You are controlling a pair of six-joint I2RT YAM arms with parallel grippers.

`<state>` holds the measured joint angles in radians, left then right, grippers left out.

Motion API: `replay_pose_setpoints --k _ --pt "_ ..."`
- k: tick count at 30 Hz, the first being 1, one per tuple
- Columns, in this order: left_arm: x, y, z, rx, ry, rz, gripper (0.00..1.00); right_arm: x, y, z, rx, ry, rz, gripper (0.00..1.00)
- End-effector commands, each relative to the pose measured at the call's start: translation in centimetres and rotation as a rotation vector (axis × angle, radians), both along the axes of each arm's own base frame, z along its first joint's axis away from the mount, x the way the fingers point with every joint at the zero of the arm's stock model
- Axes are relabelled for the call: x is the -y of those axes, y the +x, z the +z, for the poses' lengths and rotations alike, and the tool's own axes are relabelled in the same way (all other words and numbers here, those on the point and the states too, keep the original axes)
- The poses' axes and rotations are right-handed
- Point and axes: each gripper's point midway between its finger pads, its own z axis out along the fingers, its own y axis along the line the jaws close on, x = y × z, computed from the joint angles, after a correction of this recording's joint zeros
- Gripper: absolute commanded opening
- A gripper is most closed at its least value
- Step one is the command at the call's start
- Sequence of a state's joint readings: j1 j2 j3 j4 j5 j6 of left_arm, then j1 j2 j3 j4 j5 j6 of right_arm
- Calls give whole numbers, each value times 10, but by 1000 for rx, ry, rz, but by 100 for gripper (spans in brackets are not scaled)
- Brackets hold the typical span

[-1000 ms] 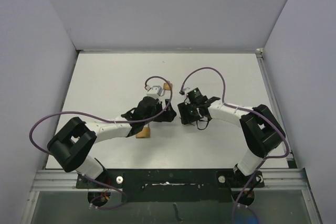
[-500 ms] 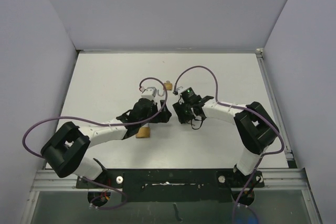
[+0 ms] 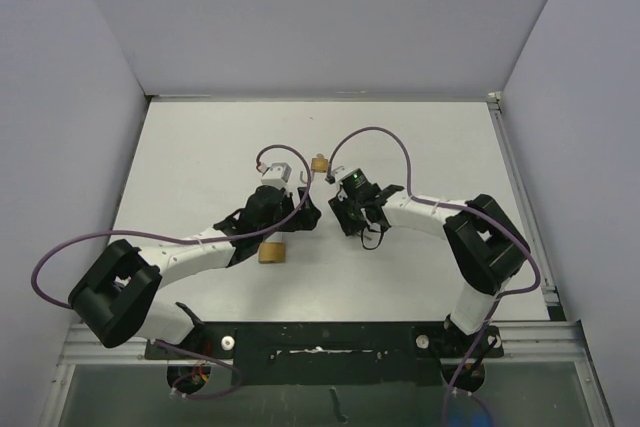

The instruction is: Unlock with the key

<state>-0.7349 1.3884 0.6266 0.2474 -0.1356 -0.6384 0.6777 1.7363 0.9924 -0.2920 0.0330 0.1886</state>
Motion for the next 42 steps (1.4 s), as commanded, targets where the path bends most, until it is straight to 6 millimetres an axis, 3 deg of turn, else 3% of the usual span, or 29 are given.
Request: replay_pose_setpoints --k 1,12,23,26,31,35,39,42 --pt "-4 5 14 43 -19 18 81 -15 -4 1 12 40 57 38" --pt "-7 7 15 44 -21 26 81 -31 -19 9 1 101 126 38" --pt "-11 8 14 45 -16 32 81 -31 -26 19 16 121 122 38" --pt "-9 8 12 42 -9 15 81 -30 -18 29 64 130 97 38" --pt "-2 8 12 52 9 -37 81 -30 1 64 166 210 46 40" --pt "4 6 16 69 14 -89 81 -13 15 88 215 247 -35 42" --pt "19 0 22 95 26 -196 81 30 28 92 200 192 -192 42" --pt "34 -6 23 115 56 -297 81 52 31 98 215 207 -249 42"
